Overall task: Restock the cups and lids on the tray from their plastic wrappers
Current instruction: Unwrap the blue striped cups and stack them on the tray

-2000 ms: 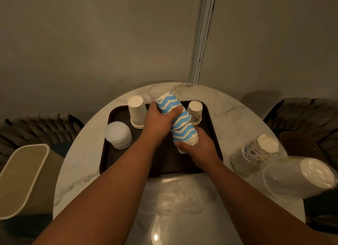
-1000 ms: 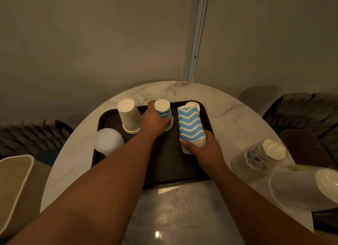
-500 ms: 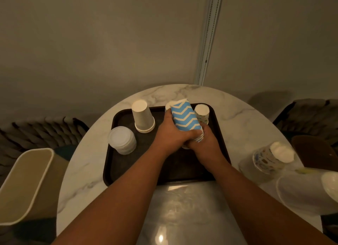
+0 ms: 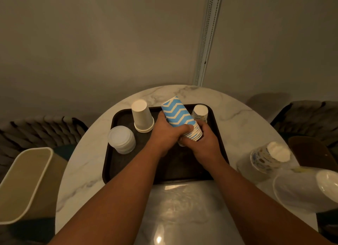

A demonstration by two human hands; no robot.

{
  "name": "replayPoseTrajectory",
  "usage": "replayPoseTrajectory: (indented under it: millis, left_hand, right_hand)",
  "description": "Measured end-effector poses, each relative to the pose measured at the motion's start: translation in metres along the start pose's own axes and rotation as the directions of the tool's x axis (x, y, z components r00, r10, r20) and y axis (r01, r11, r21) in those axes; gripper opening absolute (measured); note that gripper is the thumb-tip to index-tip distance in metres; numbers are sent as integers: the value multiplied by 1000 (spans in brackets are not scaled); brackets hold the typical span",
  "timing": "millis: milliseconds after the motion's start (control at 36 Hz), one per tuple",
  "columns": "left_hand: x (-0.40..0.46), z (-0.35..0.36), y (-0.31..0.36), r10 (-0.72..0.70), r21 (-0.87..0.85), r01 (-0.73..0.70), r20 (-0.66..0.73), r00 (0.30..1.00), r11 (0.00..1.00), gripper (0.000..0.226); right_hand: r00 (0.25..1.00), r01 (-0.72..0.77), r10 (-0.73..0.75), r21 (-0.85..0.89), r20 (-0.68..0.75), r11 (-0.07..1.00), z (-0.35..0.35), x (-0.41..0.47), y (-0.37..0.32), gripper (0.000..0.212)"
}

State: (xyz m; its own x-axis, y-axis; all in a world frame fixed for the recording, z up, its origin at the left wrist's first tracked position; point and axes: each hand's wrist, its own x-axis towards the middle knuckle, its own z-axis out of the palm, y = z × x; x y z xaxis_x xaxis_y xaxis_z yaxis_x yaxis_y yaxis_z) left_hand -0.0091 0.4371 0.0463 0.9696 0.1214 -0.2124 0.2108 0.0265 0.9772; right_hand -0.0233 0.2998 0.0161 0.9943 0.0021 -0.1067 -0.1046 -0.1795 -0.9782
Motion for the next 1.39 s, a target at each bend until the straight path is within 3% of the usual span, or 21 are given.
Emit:
replayPoseTrajectory:
  millis: [139,361,500,611,778,889,1083,1389]
  left_hand:
    - [1,0,-4,-22,-47,21,-20,1000,999,66]
    - [8,12,-3,-45,-170,24,-123,991,985,64]
    - [17,14,0,-73,-213,24,-223,972,977,79]
    - [28,9,11,0,-214,-62,-277,961,975,65]
    - [55,-8,39,257,97,-238,-329,909,966,70]
    - [67,-7,39,345,311,-259,-264,901,914,65]
    - [68,2,4,249,512,-128,-175,952,849,67]
    - [74,-2,-37,93,580,19,-162,982,814,83]
  right_hand:
    - [1000,-19,19,7,-7,1000,2,0,1,91]
    - [995,34,-43,-95,-94,995,11,4,-3,70]
    - [991,59,-81,-194,-109,979,11,3,-1,80]
    - [990,39,-62,-183,-124,982,5,-1,5,79]
    - [974,-35,22,-56,-224,998,-6,-1,20,69]
    - [963,-56,84,116,-255,992,-9,1,21,61]
    - [962,-57,117,236,-248,970,-14,4,24,58]
    - [979,-44,87,225,-186,973,-16,9,29,53]
